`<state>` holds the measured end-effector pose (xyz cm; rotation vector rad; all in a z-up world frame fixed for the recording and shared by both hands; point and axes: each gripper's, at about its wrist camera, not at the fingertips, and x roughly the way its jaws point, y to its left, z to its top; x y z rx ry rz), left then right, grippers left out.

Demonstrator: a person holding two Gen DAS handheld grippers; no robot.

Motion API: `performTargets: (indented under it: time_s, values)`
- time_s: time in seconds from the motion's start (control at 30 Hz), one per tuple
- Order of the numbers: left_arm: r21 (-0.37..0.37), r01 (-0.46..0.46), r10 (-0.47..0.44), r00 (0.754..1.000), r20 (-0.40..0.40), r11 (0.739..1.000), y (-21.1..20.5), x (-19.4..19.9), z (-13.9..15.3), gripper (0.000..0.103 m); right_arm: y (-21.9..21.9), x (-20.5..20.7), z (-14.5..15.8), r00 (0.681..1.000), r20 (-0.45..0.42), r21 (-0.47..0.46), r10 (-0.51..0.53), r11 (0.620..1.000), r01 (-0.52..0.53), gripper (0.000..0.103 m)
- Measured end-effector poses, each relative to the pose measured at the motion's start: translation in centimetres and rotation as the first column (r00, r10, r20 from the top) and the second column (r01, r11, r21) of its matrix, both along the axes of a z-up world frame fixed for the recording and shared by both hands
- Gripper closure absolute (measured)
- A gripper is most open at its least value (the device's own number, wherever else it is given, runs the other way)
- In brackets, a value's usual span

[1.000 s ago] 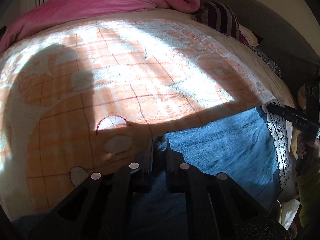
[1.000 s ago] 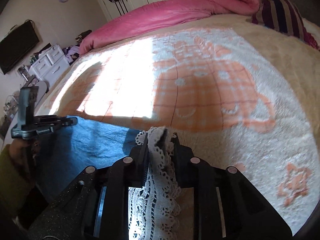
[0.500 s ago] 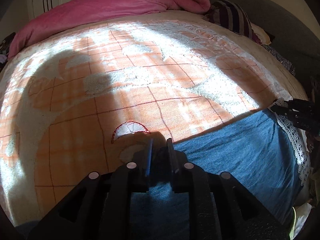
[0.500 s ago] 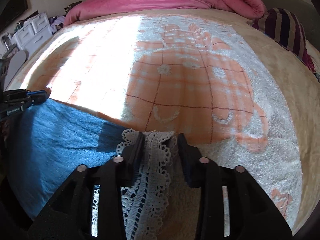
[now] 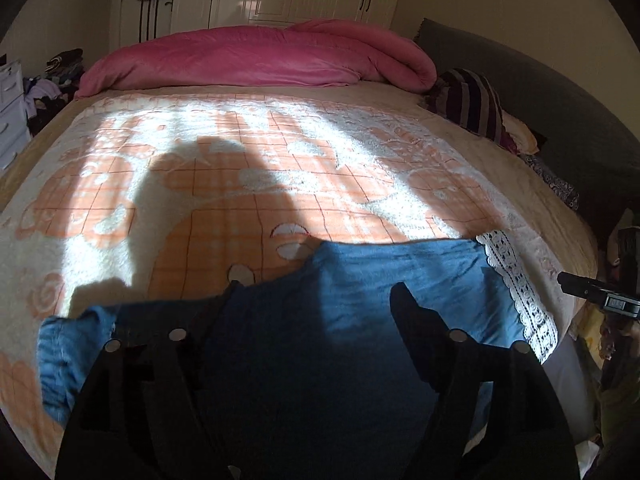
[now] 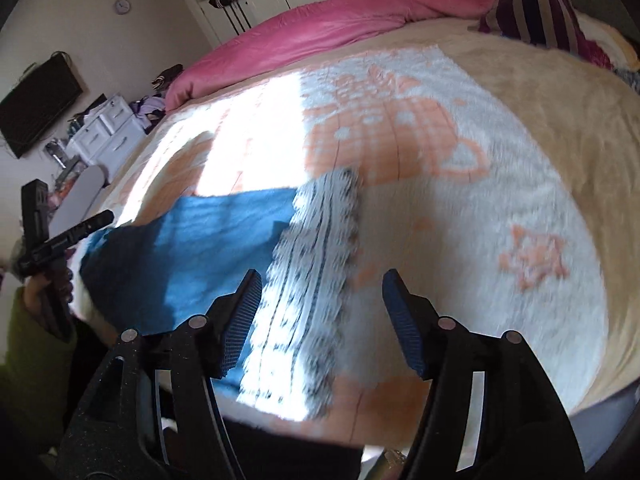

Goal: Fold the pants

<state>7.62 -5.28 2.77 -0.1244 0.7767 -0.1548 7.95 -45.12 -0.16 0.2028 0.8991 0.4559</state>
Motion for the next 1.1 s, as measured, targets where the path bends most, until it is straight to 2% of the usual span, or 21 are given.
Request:
performTargets:
  time_s: [0.17,0.23,0.33,0.47,0.5,0.53,0.57,0.6,0.63,0.73,0.83,0.97,1.1]
  values:
    - [0.066,0.038,-0.038,0.999,-0.011,0.997,-2.4,-3.7,-1.8,0.028,0.2,-3.1,-2.2,0.999,-0.051,0.012,-0.016,1.0,0.017,0.048]
    - [0.051,0.04,-0.039,0.999,-0.037,0.998,-2.9,-4.4,-3.1,0.03,0.6,-3.6,-3.1,0.997,-0.072,0.022,-0.015,1.0,0.017,0.054]
    - [0.03,0.046,-0.044,0.997,-0.063,0.998,-3.7,-5.4,-5.1,0.03,1.3,-3.7,-4.3,0.995,-0.101,0.023,-0.021,0.999,0.024,0.055]
    - [0.121,0.043,-0.033,0.995,-0.089,0.992,-4.6,-5.7,-7.1,0.03,2.4,-4.0,-5.6,0.994,-0.106,-0.007,-0.023,1.0,0.022,0.058]
    - [0.126,0.039,-0.026,0.994,-0.107,0.991,-4.6,-5.6,-7.7,0.03,2.6,-4.1,-5.7,0.994,-0.103,-0.007,-0.018,1.0,0.017,0.071]
    - [0.134,0.035,-0.019,0.993,-0.121,0.99,-4.5,-5.5,-8.1,0.03,2.6,-4.3,-5.7,0.994,-0.106,0.008,-0.006,1.0,0.007,0.077]
    - [0.146,0.025,-0.005,0.991,-0.136,0.989,-4.4,-5.5,-8.6,0.03,2.6,-4.5,-5.7,0.995,-0.102,0.013,-0.002,1.0,0.003,0.079]
    - [0.146,0.023,-0.003,0.991,-0.136,0.989,-4.2,-5.7,-8.8,0.031,2.6,-4.7,-5.7,0.996,-0.091,0.016,0.013,1.0,-0.012,0.087]
    - [0.147,0.019,0.002,0.991,-0.135,0.989,-4.1,-5.8,-8.8,0.033,2.5,-5.1,-5.6,0.996,-0.084,0.021,0.022,1.0,-0.021,0.088]
    - [0.135,0.004,0.015,0.99,-0.141,0.991,-3.6,-6.0,-8.8,0.035,2.3,-6.2,-5.1,0.999,-0.051,0.003,0.015,1.0,-0.014,0.089]
    - [0.136,0.003,0.016,0.99,-0.137,0.991,-3.5,-5.8,-9.1,0.034,2.1,-6.3,-6.4,0.998,-0.058,-0.003,-0.008,1.0,0.008,0.087]
    - [0.127,0.001,0.014,0.993,-0.121,0.992,-3.3,-5.8,-9.1,0.034,1.7,-6.4,-6.8,0.998,-0.054,0.039,-0.039,0.998,0.041,0.087]
    - [0.114,-0.001,0.014,0.994,-0.107,0.993,-3.5,-5.9,-8.7,0.035,1.5,-6.9,-6.3,0.997,-0.033,0.039,-0.067,0.997,0.068,0.076]
